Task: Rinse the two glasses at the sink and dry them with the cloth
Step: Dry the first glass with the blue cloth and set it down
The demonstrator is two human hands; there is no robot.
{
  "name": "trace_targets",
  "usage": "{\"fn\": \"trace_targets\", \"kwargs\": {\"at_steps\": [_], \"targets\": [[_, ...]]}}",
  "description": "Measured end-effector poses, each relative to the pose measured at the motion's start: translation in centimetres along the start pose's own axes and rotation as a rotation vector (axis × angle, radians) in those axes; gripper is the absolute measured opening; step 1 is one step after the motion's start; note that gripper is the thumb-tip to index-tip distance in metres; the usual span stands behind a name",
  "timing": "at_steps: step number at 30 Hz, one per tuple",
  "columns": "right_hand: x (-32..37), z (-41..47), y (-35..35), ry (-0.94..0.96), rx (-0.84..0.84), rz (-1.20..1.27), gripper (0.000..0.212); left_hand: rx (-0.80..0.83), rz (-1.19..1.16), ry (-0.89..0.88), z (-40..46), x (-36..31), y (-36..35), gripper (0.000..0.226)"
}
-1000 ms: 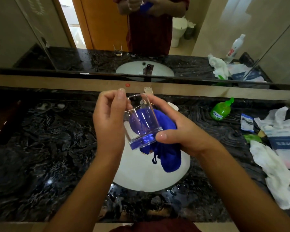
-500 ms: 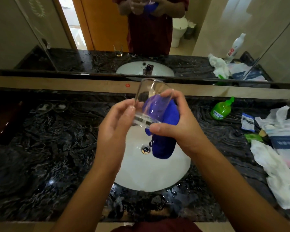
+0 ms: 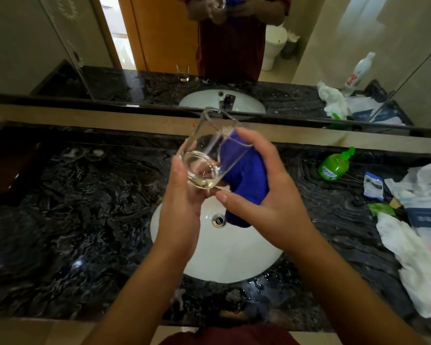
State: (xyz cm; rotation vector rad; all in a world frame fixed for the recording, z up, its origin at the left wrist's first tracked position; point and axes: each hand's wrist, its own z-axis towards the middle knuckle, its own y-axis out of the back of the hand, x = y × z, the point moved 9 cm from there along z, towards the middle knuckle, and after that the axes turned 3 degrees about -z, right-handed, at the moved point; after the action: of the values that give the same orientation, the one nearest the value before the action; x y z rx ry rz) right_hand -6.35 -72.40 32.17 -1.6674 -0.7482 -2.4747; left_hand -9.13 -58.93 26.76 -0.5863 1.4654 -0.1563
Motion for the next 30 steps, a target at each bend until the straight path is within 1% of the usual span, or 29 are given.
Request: {"fn": "trace_targets", "kwargs": {"at_steps": [2,4,6,7,9,10,11,12,13,14,16,17,19,21,22,23,24,25,26,29,30], "targets": [[0.2,-0.2,-0.2,0.004,0.052,-0.056,0.082,-0.024,-0.145,0.089,0.4,0.2,0.4,0.063],[0.0,-0.3,-0.2,-0.027,0.092,-0.008,0.082,-0.069,-0.257,0.178,0.6,0.8,1.1,0.064],[0.0,-0.1,0.7,-0.08,0.044,0.086,0.074,-0.095,-0.329,0.215,0.9,1.3,1.6,0.066],[0.4,0.0,1.4,-0.087,-0.016,0.113,0.064,-0.105,-0.336,0.216,0.9,1.3,1.9,0.065],[1.4,0.4,3.0,-0.068,-0.147,0.13,0.037,-0.122,-0.305,0.202,0.9,1.2,2.3,0.063],[2.1,0.7,3.7,-0.042,-0.19,0.148,0.025,-0.135,-0.269,0.196,0.8,1.2,2.4,0.062],[2.8,1.1,4.1,-0.011,-0.212,0.176,0.016,-0.152,-0.228,0.2,0.7,1.3,2.6,0.061],[3.6,1.5,4.1,0.022,-0.219,0.191,0.019,-0.16,-0.194,0.212,0.6,1.6,2.5,0.061],[4.3,1.7,3.8,0.049,-0.213,0.175,0.027,-0.152,-0.17,0.225,0.5,1.8,2.3,0.061],[5.0,1.9,3.0,0.078,-0.196,0.115,0.033,-0.134,-0.161,0.232,0.3,2.0,1.8,0.061],[5.5,2.0,1.4,0.156,-0.192,-0.106,0.032,-0.104,-0.172,0.236,0.0,2.0,1.0,0.061],[5.5,1.9,0.8,0.2,-0.227,-0.204,0.031,-0.101,-0.183,0.241,-0.2,2.0,0.8,0.061],[5.5,1.4,0.5,0.28,-0.341,-0.287,0.029,-0.122,-0.212,0.259,-0.6,2.2,0.7,0.062],[5.7,0.8,0.8,0.336,-0.453,-0.396,0.021,-0.169,-0.23,0.278,-1.0,2.5,1.1,0.062],[5.7,0.7,0.9,0.345,-0.479,-0.457,0.016,-0.194,-0.233,0.279,-1.1,2.6,1.4,0.062],[5.5,0.6,0.8,0.348,-0.468,-0.482,0.012,-0.215,-0.228,0.277,-1.3,2.5,1.6,0.062],[5.3,0.6,0.7,0.346,-0.418,-0.464,0.01,-0.234,-0.214,0.272,-1.4,2.5,1.9,0.063],[5.1,0.7,0.3,0.35,-0.336,-0.419,0.011,-0.247,-0.197,0.268,-1.4,2.4,2.2,0.063],[4.9,0.6,-0.2,0.349,-0.231,-0.38,0.015,-0.255,-0.185,0.261,-1.2,2.2,2.5,0.064],[3.7,0.2,-2.8,0.288,0.159,-0.43,0.055,-0.26,-0.243,0.252,-0.5,1.6,3.1,0.064],[3.3,0.0,-3.2,0.261,0.251,-0.457,0.064,-0.254,-0.244,0.255,-0.3,1.3,3.3,0.065]]}}
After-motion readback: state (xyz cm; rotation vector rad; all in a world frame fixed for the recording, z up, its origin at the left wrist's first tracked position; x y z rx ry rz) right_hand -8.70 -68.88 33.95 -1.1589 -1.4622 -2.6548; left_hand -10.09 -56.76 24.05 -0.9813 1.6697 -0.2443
